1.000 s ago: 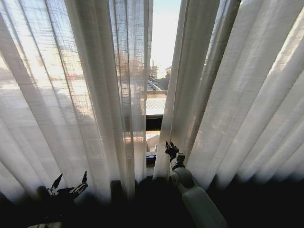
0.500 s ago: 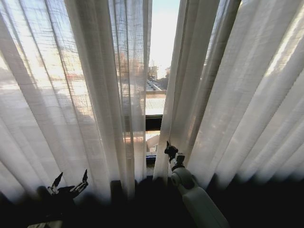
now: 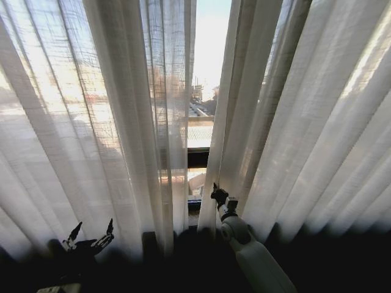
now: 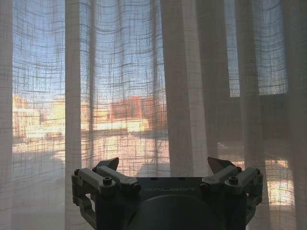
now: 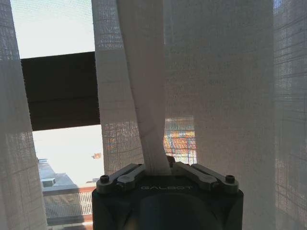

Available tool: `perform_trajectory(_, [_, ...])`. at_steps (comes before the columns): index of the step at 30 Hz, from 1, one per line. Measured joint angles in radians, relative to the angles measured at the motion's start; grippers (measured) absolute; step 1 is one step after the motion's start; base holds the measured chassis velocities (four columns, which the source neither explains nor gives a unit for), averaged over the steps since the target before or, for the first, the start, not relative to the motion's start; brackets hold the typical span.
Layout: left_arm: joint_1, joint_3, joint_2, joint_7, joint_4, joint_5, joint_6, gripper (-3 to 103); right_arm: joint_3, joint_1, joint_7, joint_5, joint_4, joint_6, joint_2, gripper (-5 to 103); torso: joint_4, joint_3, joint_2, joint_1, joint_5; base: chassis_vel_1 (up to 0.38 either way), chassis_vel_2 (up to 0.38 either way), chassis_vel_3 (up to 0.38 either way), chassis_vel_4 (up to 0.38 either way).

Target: Open the curtains by pulling them apart, changing their state from closed to fully open.

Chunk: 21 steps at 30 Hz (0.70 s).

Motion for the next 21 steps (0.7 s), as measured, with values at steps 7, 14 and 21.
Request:
perform_trajectory(7, [-0.004,0.008,0.005,0.000,0.004,-0.001,0.001,100,0.028,-0.023,-0.018,0.001,0.008,-0.001,0.003,0,0.0001,0.000,0.000,0.000,-0.0001,-0.029,-0.047,0.035,0.054])
perform_trajectory(14, [-0.001,0.009,0.007,0.001,0.007,-0.001,-0.001,100,0.044,-0.032,-0.025,0.000,0.013,0.000,0.003,0,0.0000,0.000,0.000,0.000,0.0001,-0.144,-0.189,0.140,0.175])
perform_trajectory(21, [0.005,0.011,0.006,0.002,0.011,-0.001,-0.015,100,0.052,-0.036,-0.026,-0.003,0.014,0.003,0.009,0,0.0000,0.000,0.000,0.000,-0.0001,-0.270,-0.286,0.258,0.279])
